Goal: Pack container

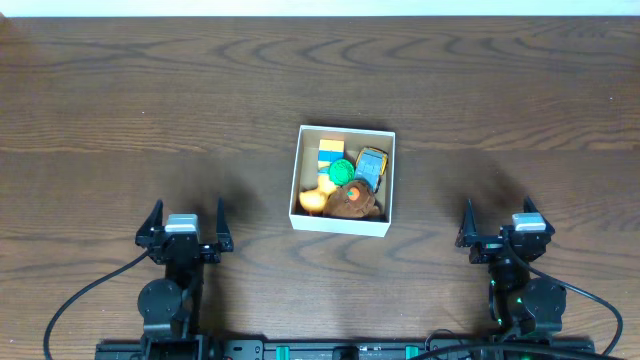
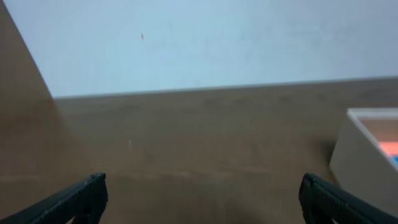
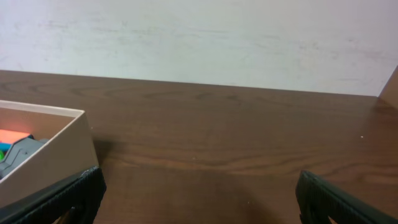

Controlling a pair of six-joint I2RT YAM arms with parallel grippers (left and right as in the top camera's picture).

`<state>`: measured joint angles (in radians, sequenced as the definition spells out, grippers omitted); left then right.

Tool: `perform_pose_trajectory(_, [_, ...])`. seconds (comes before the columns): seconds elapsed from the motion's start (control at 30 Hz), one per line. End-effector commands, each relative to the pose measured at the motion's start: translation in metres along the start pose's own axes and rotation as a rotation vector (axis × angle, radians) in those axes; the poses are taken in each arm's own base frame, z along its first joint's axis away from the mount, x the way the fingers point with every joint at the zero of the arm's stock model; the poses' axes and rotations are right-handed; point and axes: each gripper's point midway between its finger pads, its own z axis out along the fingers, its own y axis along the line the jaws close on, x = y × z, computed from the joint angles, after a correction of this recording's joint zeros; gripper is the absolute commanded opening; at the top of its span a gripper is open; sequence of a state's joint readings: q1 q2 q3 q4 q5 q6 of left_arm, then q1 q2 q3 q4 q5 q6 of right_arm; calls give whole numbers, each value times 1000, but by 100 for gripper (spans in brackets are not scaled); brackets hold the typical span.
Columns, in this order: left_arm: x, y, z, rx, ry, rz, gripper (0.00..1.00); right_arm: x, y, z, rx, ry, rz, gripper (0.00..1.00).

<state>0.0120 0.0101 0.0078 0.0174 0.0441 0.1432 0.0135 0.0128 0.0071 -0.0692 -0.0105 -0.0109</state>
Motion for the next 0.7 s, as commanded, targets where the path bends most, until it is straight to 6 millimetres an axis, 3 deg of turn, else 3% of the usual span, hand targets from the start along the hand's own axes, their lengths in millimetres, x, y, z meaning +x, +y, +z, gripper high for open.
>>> perform_pose_trajectory(0.0, [21,3,-1,-19,81,-10,98,0,0,0,0,-1,10,99])
perform_pose_trajectory(0.67, [22,3,-1,-20,87,-50,98,0,0,0,0,0,10,99])
